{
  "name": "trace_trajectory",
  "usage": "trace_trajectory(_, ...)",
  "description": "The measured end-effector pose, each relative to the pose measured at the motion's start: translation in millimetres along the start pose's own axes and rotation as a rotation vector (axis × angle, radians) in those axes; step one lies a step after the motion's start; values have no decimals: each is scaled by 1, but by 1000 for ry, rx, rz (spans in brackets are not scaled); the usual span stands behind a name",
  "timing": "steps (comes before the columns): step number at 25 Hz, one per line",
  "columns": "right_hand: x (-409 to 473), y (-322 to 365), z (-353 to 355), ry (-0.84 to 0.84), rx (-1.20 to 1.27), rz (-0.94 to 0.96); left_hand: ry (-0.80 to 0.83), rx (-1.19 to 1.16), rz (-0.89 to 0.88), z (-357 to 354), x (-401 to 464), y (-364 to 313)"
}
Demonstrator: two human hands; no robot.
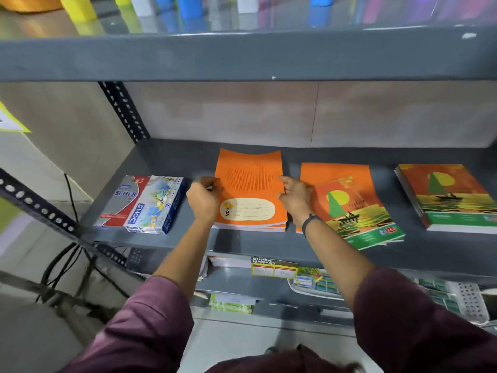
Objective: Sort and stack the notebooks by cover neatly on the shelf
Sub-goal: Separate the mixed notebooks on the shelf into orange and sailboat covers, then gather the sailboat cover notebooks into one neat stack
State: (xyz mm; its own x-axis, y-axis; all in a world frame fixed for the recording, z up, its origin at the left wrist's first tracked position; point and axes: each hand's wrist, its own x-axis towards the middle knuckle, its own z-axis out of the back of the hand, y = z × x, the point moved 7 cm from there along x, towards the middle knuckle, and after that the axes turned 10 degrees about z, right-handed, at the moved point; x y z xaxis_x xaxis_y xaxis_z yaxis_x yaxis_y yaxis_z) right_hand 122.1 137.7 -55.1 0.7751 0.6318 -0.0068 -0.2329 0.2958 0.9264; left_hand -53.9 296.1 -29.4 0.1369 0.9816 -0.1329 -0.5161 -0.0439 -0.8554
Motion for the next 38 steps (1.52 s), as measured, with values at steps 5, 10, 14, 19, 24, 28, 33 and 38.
trace_trajectory(5, 0, -5, -2, 30, -89, -12, 3, 71, -60, -1, 1, 5)
trace_trajectory(10, -8, 9, 30, -80, -232, 71, -154, 197, -337, -4, -26, -26)
trace_trajectory(14, -25, 5, 102, -336, -485, 85, 83, -50, -449, -61, -88, -54)
trace_trajectory(19, -50, -40, 160, -300, -726, -168, 509, -119, -49, -141, -153, -39)
trace_trajectory(24, -58, -59, 172, -277, -609, -197, 529, -240, 235, -155, -163, -33)
trace_trajectory(28, -62, -56, 176, -323, -507, -138, 445, -481, 537, -161, -174, -29)
trace_trajectory(33, -62, -54, 186, -332, -439, -116, 505, -475, 693, -172, -164, -25)
trace_trajectory(38, -52, -45, 216, -336, -355, -59, 480, -498, 534, -180, -166, -54)
